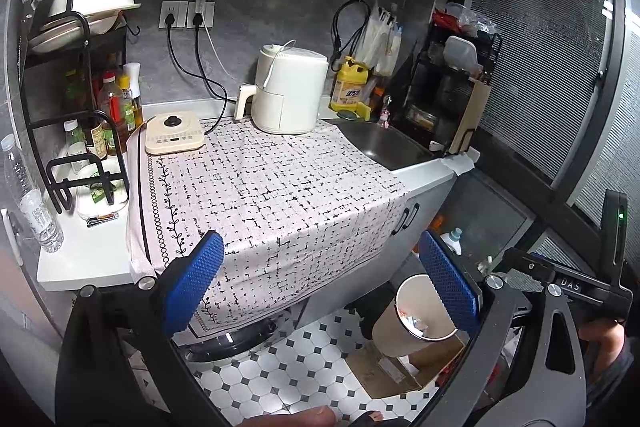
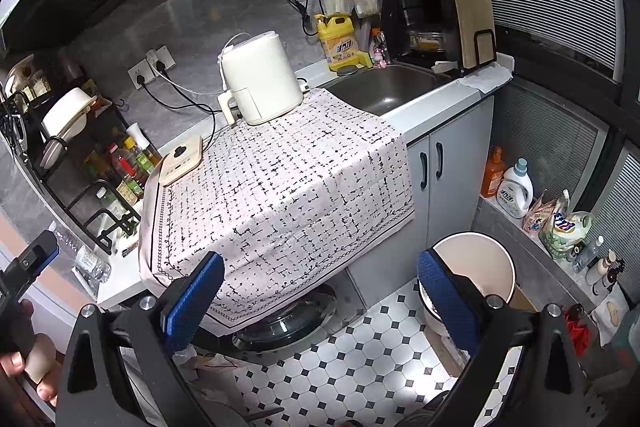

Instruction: Collect trash

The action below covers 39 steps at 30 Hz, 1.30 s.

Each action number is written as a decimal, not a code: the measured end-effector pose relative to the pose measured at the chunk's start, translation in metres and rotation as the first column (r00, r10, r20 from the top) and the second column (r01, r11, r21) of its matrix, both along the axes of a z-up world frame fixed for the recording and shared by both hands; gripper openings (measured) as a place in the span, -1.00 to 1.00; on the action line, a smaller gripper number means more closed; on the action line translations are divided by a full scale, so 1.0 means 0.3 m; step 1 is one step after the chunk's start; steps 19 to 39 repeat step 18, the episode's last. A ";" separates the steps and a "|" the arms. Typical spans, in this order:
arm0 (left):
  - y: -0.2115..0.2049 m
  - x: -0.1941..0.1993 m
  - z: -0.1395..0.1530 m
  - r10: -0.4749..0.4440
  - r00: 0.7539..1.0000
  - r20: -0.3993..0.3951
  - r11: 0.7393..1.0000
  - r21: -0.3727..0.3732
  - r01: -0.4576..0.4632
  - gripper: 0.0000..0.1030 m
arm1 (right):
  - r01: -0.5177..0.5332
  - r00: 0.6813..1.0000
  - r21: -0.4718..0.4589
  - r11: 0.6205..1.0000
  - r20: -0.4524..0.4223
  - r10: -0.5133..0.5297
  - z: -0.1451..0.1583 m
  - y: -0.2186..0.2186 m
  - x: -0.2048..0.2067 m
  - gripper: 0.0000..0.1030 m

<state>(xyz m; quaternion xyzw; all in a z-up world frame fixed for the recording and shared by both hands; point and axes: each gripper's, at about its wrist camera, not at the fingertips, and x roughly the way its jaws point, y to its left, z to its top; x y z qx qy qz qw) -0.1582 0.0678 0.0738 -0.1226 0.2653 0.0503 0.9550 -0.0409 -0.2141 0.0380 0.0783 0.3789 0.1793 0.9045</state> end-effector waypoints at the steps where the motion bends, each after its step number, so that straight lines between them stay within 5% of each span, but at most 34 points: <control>1: -0.001 -0.001 -0.002 -0.002 1.000 -0.002 1.000 0.000 0.002 0.88 | 0.000 1.000 -0.001 1.000 -0.001 0.000 -0.001 -0.003 -0.005 0.85; 39: 0.040 0.026 -0.034 -0.045 0.999 -0.019 0.999 -0.020 0.044 0.88 | 0.028 0.999 -0.021 0.999 -0.032 -0.029 -0.032 0.023 -0.020 0.85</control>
